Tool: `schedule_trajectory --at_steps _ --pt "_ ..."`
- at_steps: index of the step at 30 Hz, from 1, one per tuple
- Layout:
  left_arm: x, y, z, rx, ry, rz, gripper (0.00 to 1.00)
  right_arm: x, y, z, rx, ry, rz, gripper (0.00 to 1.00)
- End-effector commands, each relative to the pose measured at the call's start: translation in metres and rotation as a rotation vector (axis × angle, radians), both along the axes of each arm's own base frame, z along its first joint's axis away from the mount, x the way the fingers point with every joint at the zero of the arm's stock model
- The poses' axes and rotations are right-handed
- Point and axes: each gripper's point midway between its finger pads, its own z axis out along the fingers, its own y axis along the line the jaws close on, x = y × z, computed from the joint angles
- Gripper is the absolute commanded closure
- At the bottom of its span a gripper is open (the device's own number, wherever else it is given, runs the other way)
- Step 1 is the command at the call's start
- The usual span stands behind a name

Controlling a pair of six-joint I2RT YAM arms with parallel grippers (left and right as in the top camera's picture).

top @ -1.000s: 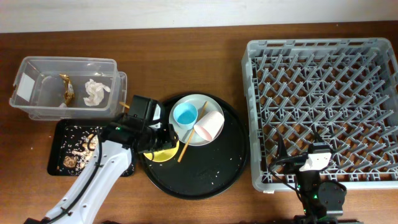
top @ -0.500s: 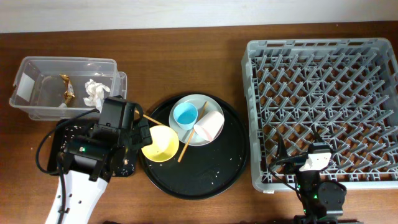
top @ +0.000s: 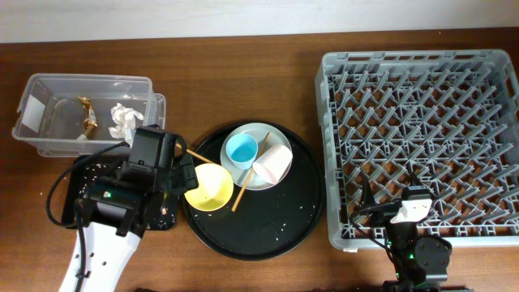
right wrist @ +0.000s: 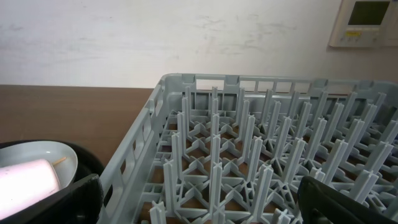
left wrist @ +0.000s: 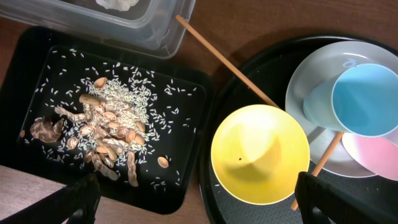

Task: Sort waste into correct bins and load items into the dishwasher rack
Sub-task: 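Carry the empty yellow bowl back and set it on the round tray, then grasp the blue cup with the left gripper and lift it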

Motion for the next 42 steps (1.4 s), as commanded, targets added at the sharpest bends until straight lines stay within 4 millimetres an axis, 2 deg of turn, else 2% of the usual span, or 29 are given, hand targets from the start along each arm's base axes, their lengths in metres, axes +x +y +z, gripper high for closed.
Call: schedule_trajectory --at_steps 1,3,4,5,8,9,10,11,12,14,16,17,18,19,21,22,24,26,27,29,31,32,33,35,36,38,39,40,42 --pt "0.002 0.003 0.006 0.009 -0.016 0.008 0.01 0.000 0.002 -0.003 -0.003 0.003 0.007 0.02" --pt "0.002 0.003 0.006 0.009 -0.016 0.008 0.01 0.000 0.002 -0.003 -0.003 0.003 0.007 0.02" --pt "0.006 0.025 0.014 0.130 -0.061 0.073 0.01 0.000 0.004 -0.002 -0.001 0.001 0.020 0.02" --pt "0.007 0.029 0.016 0.151 -0.067 0.084 0.00 0.000 0.009 -0.001 0.001 -0.002 0.051 0.02" --pt "0.007 0.029 0.016 0.151 -0.067 0.084 0.01 -0.001 0.013 -0.001 0.031 0.000 0.070 0.02" --pt "0.013 0.016 0.016 0.056 -0.094 0.089 0.00 -0.001 0.013 0.001 0.105 -0.001 0.065 0.02" --pt "0.016 -0.016 0.013 -0.113 -0.080 0.014 0.01 -0.001 0.013 0.000 0.151 0.007 0.061 0.02" --pt "0.017 -0.033 0.014 -0.194 -0.078 -0.034 0.01 -0.002 0.013 0.004 0.213 0.017 0.057 0.02" --pt "0.025 -0.058 0.023 -0.315 -0.110 -0.109 0.01 -0.007 0.014 0.024 0.273 0.010 0.060 0.02" --pt "0.028 -0.064 0.027 -0.346 -0.124 -0.130 0.01 -0.028 0.015 0.082 0.281 0.001 0.066 0.02" --pt "0.035 -0.086 0.034 -0.432 -0.146 -0.200 0.01 -0.040 0.016 0.141 0.282 0.074 0.061 0.02" --pt "0.040 -0.099 0.030 -0.448 -0.136 -0.216 0.02 -0.037 0.023 0.161 0.294 0.184 0.087 0.02" --pt "0.047 -0.112 0.020 -0.447 -0.117 -0.242 0.09 -0.033 0.032 0.168 0.310 0.281 0.124 0.02" --pt "0.061 -0.127 -0.001 -0.441 -0.081 -0.262 0.16 -0.025 0.040 0.171 0.335 0.417 0.156 0.02" --pt "0.079 -0.132 -0.032 -0.420 -0.030 -0.245 0.23 -0.017 0.041 0.151 0.350 0.548 0.137 0.02" --pt "0.083 -0.132 -0.048 -0.406 0.002 -0.232 0.33 -0.016 0.041 0.135 0.343 0.625 0.131 0.02" --pt "0.091 -0.135 -0.086 -0.381 0.077 -0.214 0.35 -0.011 0.040 0.115 0.331 0.722 0.125 0.02" --pt "0.099 -0.138 -0.110 -0.384 0.112 -0.188 0.49 -0.004 0.040 0.103 0.326 0.774 0.121 0.02" --pt "0.098 -0.138 -0.120 -0.381 0.137 -0.173 0.52 -0.002 0.040 0.098 0.328 0.796 0.118 0.02" --pt "0.097 -0.137 -0.125 -0.377 0.151 -0.171 0.67 0.001 0.040 0.094 0.331 0.817 0.115 0.02" --pt "0.102 -0.139 -0.121 -0.384 0.128 -0.175 0.91 0.006 0.040 0.087 0.334 0.845 0.110 0.02" --pt "0.103 -0.139 -0.120 -0.384 0.127 -0.175 0.99 0.007 0.040 0.085 0.335 0.853 0.109 0.02" --pt "0.104 -0.140 -0.117 -0.387 0.118 -0.177 0.99 0.007 0.040 0.084 0.335 0.858 0.109 0.02" --pt "0.116 -0.143 -0.087 -0.408 0.042 -0.191 0.99 0.011 0.041 0.091 0.279 0.821 0.149 0.02" --pt "0.124 -0.140 -0.039 -0.432 -0.047 -0.195 0.99 0.011 0.047 0.101 0.228 0.789 0.219 0.02" --pt "0.116 -0.135 0.024 -0.499 -0.130 -0.275 0.99 0.005 0.071 0.130 0.188 0.717 0.411 0.02" --pt "0.105 -0.139 0.055 -0.597 -0.155 -0.343 0.99 0.000 0.086 0.145 0.182 0.672 0.523 0.02" --pt "0.068 -0.151 0.118 -0.885 -0.194 -0.568 1.00 -0.019 0.121 0.170 0.202 0.585 0.815 0.02" --pt "0.028 -0.162 0.166 -1.132 -0.207 -0.852 0.99 -0.044 0.153 0.201 0.290 0.461 1.174 0.02"
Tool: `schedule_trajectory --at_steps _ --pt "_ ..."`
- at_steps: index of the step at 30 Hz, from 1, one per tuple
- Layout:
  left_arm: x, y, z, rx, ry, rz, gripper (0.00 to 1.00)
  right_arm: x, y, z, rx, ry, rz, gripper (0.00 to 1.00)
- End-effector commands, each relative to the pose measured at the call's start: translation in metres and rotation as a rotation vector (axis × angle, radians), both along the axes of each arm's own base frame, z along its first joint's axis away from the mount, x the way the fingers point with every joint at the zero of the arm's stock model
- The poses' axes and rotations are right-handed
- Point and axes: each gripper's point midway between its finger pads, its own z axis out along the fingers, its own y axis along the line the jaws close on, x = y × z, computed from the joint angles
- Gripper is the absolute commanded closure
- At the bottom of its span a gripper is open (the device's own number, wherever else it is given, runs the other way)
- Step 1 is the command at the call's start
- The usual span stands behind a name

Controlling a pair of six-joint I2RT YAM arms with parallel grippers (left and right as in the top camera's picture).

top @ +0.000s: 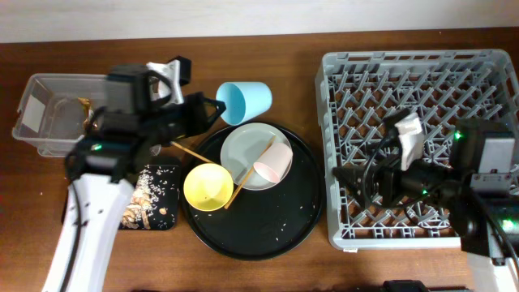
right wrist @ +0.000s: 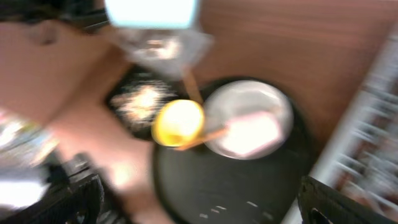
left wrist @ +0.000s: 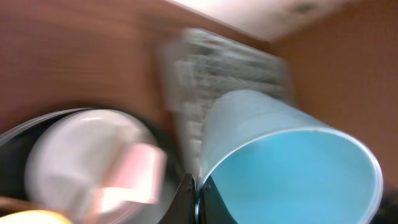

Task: Sort waste into correct bins and load items into the dishwasher rack
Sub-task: 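Grasp the blue cup with the left gripper and lift it, then hand the blue cup from the left gripper to the right gripper, then place the blue cup upside down in the rack with the right gripper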

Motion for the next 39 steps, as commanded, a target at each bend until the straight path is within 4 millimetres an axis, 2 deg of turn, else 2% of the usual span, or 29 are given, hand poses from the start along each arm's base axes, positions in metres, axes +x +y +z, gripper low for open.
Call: schedule_trajectory --at_steps 1,3,5,8,10,14,16,20,22,23,24,25,26,28,29,30,31,32,33,34,36,37,39 --pt "-0.069 -0.036 0.076 -0.352 -0.129 -0.499 0.99 -0.033 0.042 0.052 0.312 -0.139 0.409 0.02" --pt "-0.080 -0.050 0.085 -0.370 -0.162 -0.575 1.00 -0.029 0.046 0.063 0.424 -0.160 0.504 0.02" --pt "-0.091 -0.065 0.087 -0.376 -0.166 -0.632 1.00 -0.021 0.047 0.073 0.451 -0.254 0.568 0.02" --pt "-0.101 -0.077 0.087 -0.378 -0.165 -0.676 0.99 -0.019 0.047 0.075 0.440 -0.291 0.578 0.02" --pt "-0.100 -0.083 0.084 -0.358 -0.167 -0.663 1.00 -0.019 0.047 0.075 0.440 -0.290 0.579 0.02" --pt "-0.108 -0.100 0.082 -0.336 -0.177 -0.688 1.00 -0.030 0.063 0.078 0.438 -0.326 0.666 0.00" --pt "-0.116 -0.107 0.082 -0.339 -0.172 -0.718 0.99 -0.030 0.065 0.080 0.432 -0.349 0.679 0.06" --pt "-0.117 -0.108 0.082 -0.340 -0.172 -0.722 1.00 -0.028 0.065 0.082 0.421 -0.381 0.683 0.21" --pt "-0.117 -0.108 0.082 -0.340 -0.172 -0.722 1.00 -0.028 0.065 0.082 0.421 -0.381 0.683 0.31" --pt "-0.117 -0.108 0.082 -0.339 -0.172 -0.722 0.99 -0.026 0.065 0.080 0.410 -0.380 0.673 0.39" --pt "-0.117 -0.108 0.082 -0.339 -0.172 -0.722 0.98 -0.020 0.065 0.076 0.381 -0.379 0.645 0.41" --pt "-0.116 -0.108 0.081 -0.334 -0.173 -0.713 0.84 -0.016 0.064 0.074 0.362 -0.378 0.627 0.41" --pt "-0.111 -0.108 0.079 -0.318 -0.182 -0.690 0.76 -0.009 0.064 0.068 0.324 -0.377 0.590 0.42" --pt "-0.094 -0.099 0.074 -0.282 -0.196 -0.612 0.64 -0.002 0.062 0.063 0.287 -0.371 0.551 0.45" --pt "-0.070 -0.081 0.057 -0.204 -0.166 -0.480 0.55 0.008 0.059 0.058 0.263 -0.324 0.488 0.45" --pt "-0.051 -0.061 0.034 -0.109 -0.097 -0.330 0.50 0.020 0.052 0.050 0.232 -0.268 0.399 0.45" --pt "-0.034 -0.037 0.007 0.015 -0.029 -0.171 0.50 0.038 0.041 0.039 0.186 -0.197 0.269 0.46" --pt "-0.023 0.000 -0.025 0.192 0.050 0.013 0.50 0.064 0.015 0.018 0.097 -0.094 0.040 0.46" --pt "-0.021 0.014 -0.035 0.262 0.075 0.075 0.50 0.076 -0.004 0.004 0.032 -0.051 -0.090 0.47" --pt "-0.023 0.029 -0.046 0.334 0.108 0.129 0.49 0.093 -0.039 -0.017 -0.101 0.000 -0.300 0.48" --pt "-0.026 0.034 -0.051 0.363 0.131 0.144 0.49 0.114 -0.089 -0.048 -0.283 0.070 -0.557 0.48" --pt "-0.027 0.035 -0.052 0.366 0.139 0.142 0.49 0.124 -0.097 -0.068 -0.329 0.118 -0.584 0.48" --pt "-0.028 0.041 -0.056 0.394 0.149 0.164 0.49 0.137 -0.097 -0.099 -0.354 0.201 -0.570 0.48"
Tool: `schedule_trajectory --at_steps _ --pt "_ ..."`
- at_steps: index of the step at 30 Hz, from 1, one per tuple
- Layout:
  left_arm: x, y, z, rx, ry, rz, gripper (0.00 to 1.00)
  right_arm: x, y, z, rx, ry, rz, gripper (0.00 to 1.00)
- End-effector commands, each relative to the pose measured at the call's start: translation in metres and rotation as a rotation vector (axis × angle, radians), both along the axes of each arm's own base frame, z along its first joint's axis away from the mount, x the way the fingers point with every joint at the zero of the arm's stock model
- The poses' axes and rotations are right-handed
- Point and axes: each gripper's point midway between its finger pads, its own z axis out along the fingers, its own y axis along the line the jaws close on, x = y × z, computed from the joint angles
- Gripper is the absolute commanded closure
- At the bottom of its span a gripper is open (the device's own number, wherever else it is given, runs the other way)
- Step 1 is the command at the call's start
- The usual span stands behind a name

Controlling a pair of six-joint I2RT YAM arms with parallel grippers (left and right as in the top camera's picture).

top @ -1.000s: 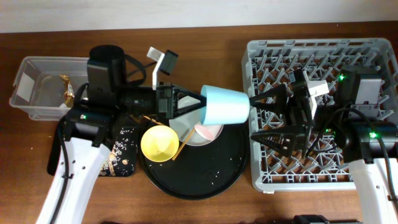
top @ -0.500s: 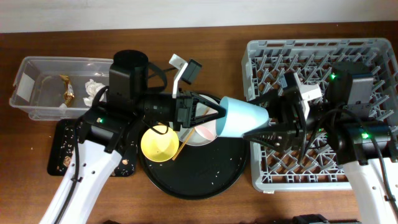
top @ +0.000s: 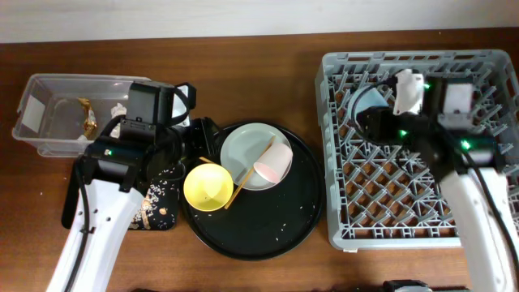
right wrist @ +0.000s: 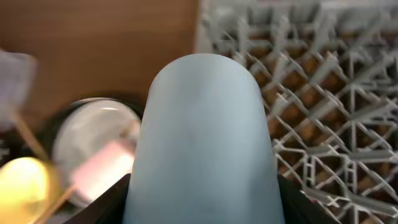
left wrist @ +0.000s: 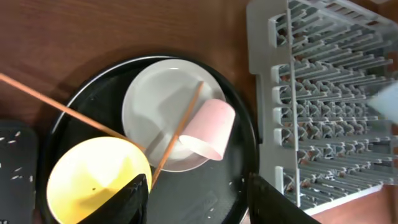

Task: Sort waste into correct bins and load items into the dishwasher rack
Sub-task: 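Place the blue cup upside down in the rack with the right gripper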

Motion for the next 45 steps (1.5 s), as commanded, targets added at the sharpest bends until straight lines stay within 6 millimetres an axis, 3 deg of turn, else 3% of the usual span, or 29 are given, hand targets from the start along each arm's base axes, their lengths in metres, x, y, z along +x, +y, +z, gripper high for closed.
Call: schedule_trajectory --at_steps 1,6,8,9,10,11,15,18,20,22,24,28,30,31,33,34,35,36,37,38,39,40,41,43,45 --pt "-0.001 0.014 -0.006 0.070 0.005 0.035 0.49 0.019 -0.015 -0.042 -0.057 0.108 -0.066 0.48" --pt "-0.002 0.014 -0.007 0.074 0.010 0.032 0.49 0.030 -0.015 -0.106 -0.058 0.274 -0.060 0.48" --pt "-0.003 0.014 -0.011 0.076 0.018 0.032 0.49 0.030 -0.015 -0.113 -0.056 0.291 -0.058 0.42" --pt "-0.004 0.015 -0.014 0.079 0.027 0.032 0.49 0.030 -0.015 -0.111 -0.055 0.286 -0.058 0.33" --pt "-0.006 0.015 -0.019 0.082 0.039 0.031 0.49 0.030 -0.011 -0.106 -0.038 0.273 -0.047 0.19" --pt "-0.006 0.015 -0.020 0.082 0.041 0.031 0.49 0.030 -0.006 -0.099 -0.012 0.259 -0.031 0.15" --pt "-0.008 -0.002 -0.017 0.080 0.017 -0.022 0.49 0.031 -0.001 -0.069 0.013 0.243 -0.014 0.09" --pt "0.001 -0.028 -0.019 0.159 -0.058 -0.061 0.49 0.019 -0.001 -0.003 0.014 0.242 -0.013 0.02" --pt "0.007 -0.047 -0.041 0.176 -0.024 -0.097 0.49 0.008 0.000 0.024 0.014 0.243 -0.014 0.02" --pt "0.021 -0.065 -0.079 0.204 0.037 -0.129 0.50 0.000 0.000 0.026 0.013 0.268 -0.014 0.02" --pt "0.031 -0.057 -0.110 0.256 0.100 -0.101 0.50 -0.012 -0.001 0.018 0.008 0.328 -0.010 0.02" --pt "0.053 -0.004 -0.111 0.225 0.144 0.106 0.50 -0.015 0.005 0.018 0.033 0.342 0.012 0.02" --pt "0.056 0.025 -0.107 0.222 0.157 0.179 0.50 -0.021 0.045 0.024 0.086 0.288 0.276 0.02" --pt "0.057 0.042 -0.092 0.209 0.133 0.224 0.50 -0.019 0.062 0.023 0.084 0.279 0.325 0.02" --pt "0.049 0.083 -0.035 0.169 0.019 0.332 0.50 -0.011 0.100 0.018 0.066 0.241 0.434 0.02" --pt "0.036 0.106 0.004 0.144 -0.070 0.400 0.50 -0.004 0.131 0.013 0.048 0.202 0.510 0.02" --pt "0.020 0.123 0.034 0.127 -0.148 0.452 0.50 0.006 0.154 0.006 0.013 0.159 0.555 0.02" --pt "-0.018 0.145 0.083 0.103 -0.293 0.533 0.49 0.019 0.187 -0.005 -0.019 0.105 0.614 0.02" --pt "-0.046 0.154 0.113 0.090 -0.397 0.578 0.46 0.027 0.215 -0.014 -0.017 0.065 0.665 0.02" --pt "-0.093 0.162 0.148 0.088 -0.545 0.636 0.43 0.035 0.262 -0.038 -0.027 0.008 0.764 0.02" --pt "-0.115 0.165 0.159 0.096 -0.602 0.665 0.29 0.038 0.286 -0.053 -0.043 -0.030 0.831 0.01" --pt "-0.152 0.167 0.171 0.104 -0.684 0.703 0.29 0.034 0.330 -0.088 -0.067 -0.076 0.945 0.02" --pt "-0.165 0.169 0.169 0.117 -0.689 0.725 0.29 0.029 0.354 -0.104 -0.073 -0.108 1.001 0.01" --pt "-0.170 0.171 0.144 0.151 -0.582 0.728 0.29 0.021 0.391 -0.133 -0.138 -0.176 1.067 0.03" --pt "-0.168 0.171 0.137 0.195 -0.552 0.701 0.29 0.020 0.398 -0.150 -0.202 -0.184 1.060 0.09"
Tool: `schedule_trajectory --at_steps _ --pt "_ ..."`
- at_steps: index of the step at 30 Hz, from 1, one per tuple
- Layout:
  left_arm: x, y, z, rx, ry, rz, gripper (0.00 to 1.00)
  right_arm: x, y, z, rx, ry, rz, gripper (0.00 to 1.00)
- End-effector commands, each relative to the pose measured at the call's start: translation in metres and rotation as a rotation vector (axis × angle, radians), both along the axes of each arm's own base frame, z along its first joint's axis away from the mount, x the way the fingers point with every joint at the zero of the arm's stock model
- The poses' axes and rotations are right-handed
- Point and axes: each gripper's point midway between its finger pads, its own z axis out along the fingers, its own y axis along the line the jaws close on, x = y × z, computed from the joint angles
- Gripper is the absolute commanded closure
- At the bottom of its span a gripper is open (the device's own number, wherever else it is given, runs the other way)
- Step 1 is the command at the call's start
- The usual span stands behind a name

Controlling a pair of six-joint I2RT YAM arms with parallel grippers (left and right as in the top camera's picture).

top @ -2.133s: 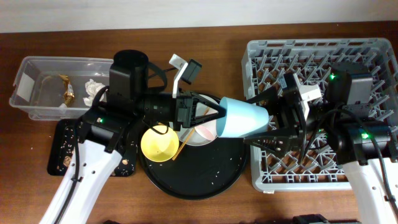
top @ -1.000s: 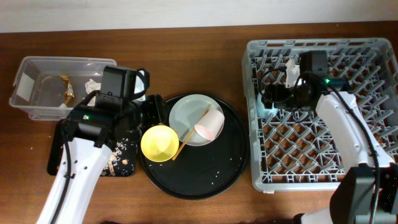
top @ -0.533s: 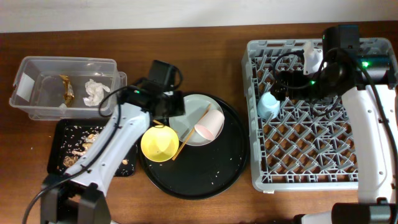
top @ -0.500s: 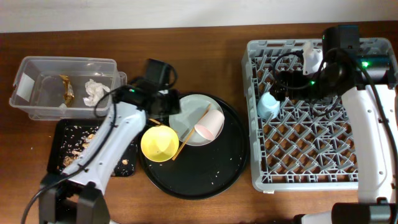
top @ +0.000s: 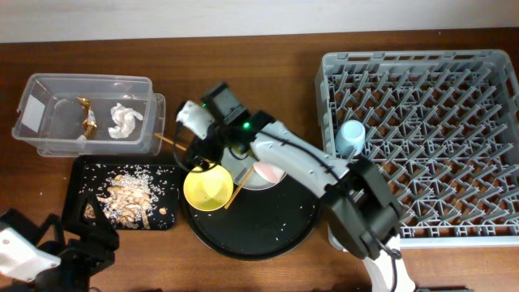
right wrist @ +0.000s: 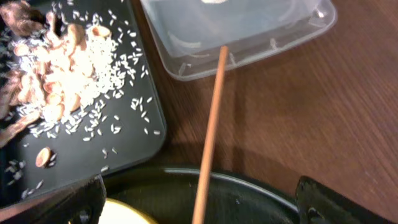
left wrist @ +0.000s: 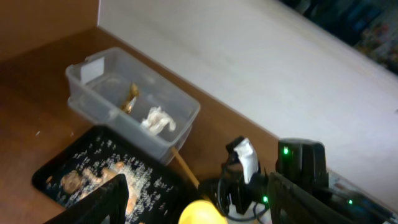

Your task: Sort waste into correct bins and load items into the dishwasher rack

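The pale blue cup (top: 350, 138) stands mouth-down in the grey dishwasher rack (top: 422, 231), near its left side. My right gripper (top: 197, 144) (right wrist: 199, 208) is stretched across the round black tray (top: 268, 231), open, with a wooden chopstick (right wrist: 210, 137) running between its fingers but not gripped. Under it are the yellow bowl (top: 204, 188), a second chopstick (top: 235, 193) and the white plate (top: 261, 180); the arm mostly hides the pink cup. My left gripper (top: 85, 235) (left wrist: 202, 202) is open and empty at the front left.
A clear bin (top: 85, 113) (right wrist: 249, 37) holding crumpled paper and a wrapper stands at the back left. In front of it is a black rectangular tray (top: 122, 195) (right wrist: 81, 99) with rice and nut shells. The right arm spans the round tray.
The blue cup left my right gripper and now stands in the rack. The right gripper is now open over the chopstick beside the clear bin. My left arm went from above the round tray to the front left corner.
At first the blue cup sat on the white plate, my left gripper open nearby and my right arm parked in front of the rack. Then the left gripper held the cup up behind the tray. Later the right gripper held it over the rack, where it now stands.
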Motion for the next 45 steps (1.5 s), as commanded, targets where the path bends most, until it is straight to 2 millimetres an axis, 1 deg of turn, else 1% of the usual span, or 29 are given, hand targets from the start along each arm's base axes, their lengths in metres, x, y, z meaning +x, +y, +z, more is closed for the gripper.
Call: schedule_trajectory --at_steps 1,2,3,6,10,13,14,16,19,20,21,22,24,25,26,27,29,30,31,33,34,35,36,37,39,40,41,42,45 --pt "0.005 0.005 -0.006 0.040 0.044 0.012 0.29 0.000 0.007 -0.018 -0.062 -0.056 0.001 0.14" --pt "0.005 0.005 -0.006 0.040 0.045 0.012 0.29 -0.004 0.010 -0.024 -0.076 -0.065 0.028 0.26" --pt "0.005 0.005 -0.007 0.040 0.045 0.012 0.29 -0.005 0.010 -0.031 -0.092 -0.076 0.048 0.34" --pt "0.004 0.005 -0.011 0.038 0.063 0.011 0.29 0.016 -0.005 -0.035 -0.143 -0.123 -0.026 0.35" --pt "0.002 0.005 -0.013 0.036 0.075 0.011 0.29 0.008 0.000 -0.038 -0.125 -0.094 0.005 0.45" --pt "0.002 0.005 -0.014 0.036 0.078 0.011 0.29 0.003 0.004 -0.060 -0.120 -0.055 0.031 0.45" --pt "0.002 0.005 -0.014 0.035 0.079 0.011 0.29 0.002 0.004 -0.062 -0.122 -0.051 0.032 0.45" --pt "0.002 0.005 -0.014 0.035 0.079 0.011 0.29 0.002 0.004 -0.063 -0.124 -0.049 0.032 0.53" --pt "0.002 0.005 -0.014 0.035 0.079 0.011 0.29 -0.001 0.001 -0.084 -0.150 -0.022 0.034 0.58" --pt "0.002 0.005 -0.014 0.036 0.079 0.011 0.29 -0.001 0.001 -0.086 -0.152 -0.016 0.032 0.62" --pt "0.002 0.005 -0.014 0.036 0.079 0.011 0.29 -0.001 0.001 -0.086 -0.152 -0.016 0.032 0.70" --pt "0.002 0.005 -0.014 0.036 0.079 0.012 0.29 -0.001 0.001 -0.087 -0.154 -0.015 0.032 0.74" --pt "0.002 0.005 -0.014 0.036 0.079 0.012 0.29 -0.002 0.001 -0.087 -0.155 -0.014 0.032 0.75" --pt "0.002 0.005 -0.014 0.036 0.079 0.012 0.29 -0.001 0.001 -0.086 -0.152 -0.017 0.032 0.81" --pt "0.002 0.005 -0.014 0.036 0.079 0.011 0.29 0.000 0.002 -0.083 -0.147 -0.022 0.031 0.91" --pt "0.002 0.005 -0.014 0.036 0.079 0.011 0.29 0.002 0.002 -0.077 -0.139 -0.030 0.029 0.95" --pt "0.002 0.005 -0.014 0.036 0.079 0.011 0.29 0.006 0.006 -0.043 -0.098 -0.073 0.024 0.96" --pt "0.002 0.005 -0.014 0.035 0.079 0.011 0.29 0.008 0.007 -0.022 -0.071 -0.100 0.021 0.96" --pt "0.002 0.005 -0.014 0.036 0.079 0.011 0.29 0.008 0.008 -0.004 -0.052 -0.120 0.020 0.96" --pt "0.002 0.005 -0.014 0.036 0.079 0.011 0.29 0.003 -0.002 0.025 -0.052 -0.129 0.011 0.96" --pt "0.003 0.005 -0.013 0.036 0.075 0.011 0.29 0.004 -0.022 0.048 -0.055 -0.113 -0.023 0.96" --pt "0.003 0.005 -0.013 0.036 0.075 0.011 0.29 0.007 -0.034 0.063 -0.041 -0.096 -0.070 0.96" --pt "0.003 0.005 -0.014 0.036 0.075 0.011 0.29 0.014 -0.054 0.083 -0.025 -0.080 -0.132 0.96" --pt "0.002 0.005 -0.014 0.036 0.076 0.011 0.29 0.020 -0.085 0.103 -0.021 -0.050 -0.212 0.96" --pt "0.002 0.004 -0.015 0.034 0.084 0.008 0.29 0.029 -0.166 0.141 -0.011 0.020 -0.417 0.96" --pt "0.001 0.004 -0.017 0.033 0.090 0.007 0.29 0.034 -0.237 0.161 -0.013 0.063 -0.586 0.96" --pt "0.000 0.004 -0.020 0.031 0.103 0.006 0.29 0.032 -0.326 0.156 -0.035 0.194 -0.836 0.96" --pt "-0.002 0.004 -0.023 0.029 0.117 0.006 0.29 0.027 -0.358 0.146 -0.060 0.254 -0.913 0.96" --pt "-0.003 0.004 -0.028 0.026 0.137 0.006 0.29 0.013 -0.426 0.106 -0.131 0.414 -1.082 0.96"
